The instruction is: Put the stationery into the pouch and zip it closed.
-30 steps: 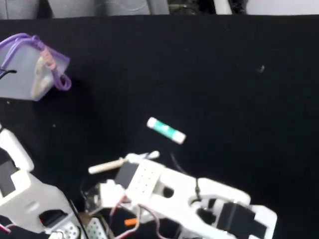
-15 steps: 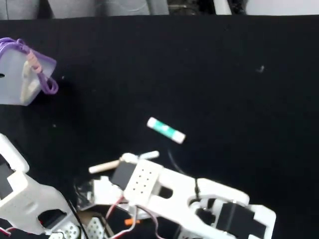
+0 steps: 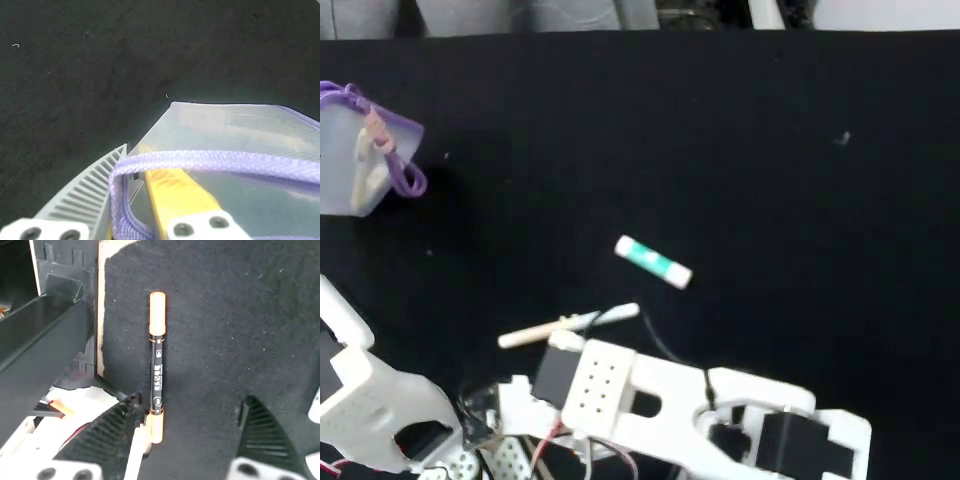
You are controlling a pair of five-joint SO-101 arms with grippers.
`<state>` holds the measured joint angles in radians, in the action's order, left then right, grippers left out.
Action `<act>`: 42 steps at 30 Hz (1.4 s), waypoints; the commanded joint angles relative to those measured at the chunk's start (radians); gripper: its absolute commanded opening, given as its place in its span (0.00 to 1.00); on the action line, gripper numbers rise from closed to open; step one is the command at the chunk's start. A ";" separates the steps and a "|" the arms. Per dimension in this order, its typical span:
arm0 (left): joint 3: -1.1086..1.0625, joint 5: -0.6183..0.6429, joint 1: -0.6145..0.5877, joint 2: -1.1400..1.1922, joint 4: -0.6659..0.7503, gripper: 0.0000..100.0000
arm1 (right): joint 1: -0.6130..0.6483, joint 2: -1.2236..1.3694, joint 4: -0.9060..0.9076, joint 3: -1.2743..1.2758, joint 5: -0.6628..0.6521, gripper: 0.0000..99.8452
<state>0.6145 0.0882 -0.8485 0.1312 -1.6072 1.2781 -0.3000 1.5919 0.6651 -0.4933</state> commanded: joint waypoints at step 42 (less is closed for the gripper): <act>0.048 -0.025 -0.025 -0.017 -0.008 0.03 | -0.423 0.427 -0.563 -0.199 -0.222 0.29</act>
<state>0.6145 0.0836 -0.8485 0.1312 -1.6072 0.8408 0.1112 0.9889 0.5547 -0.7066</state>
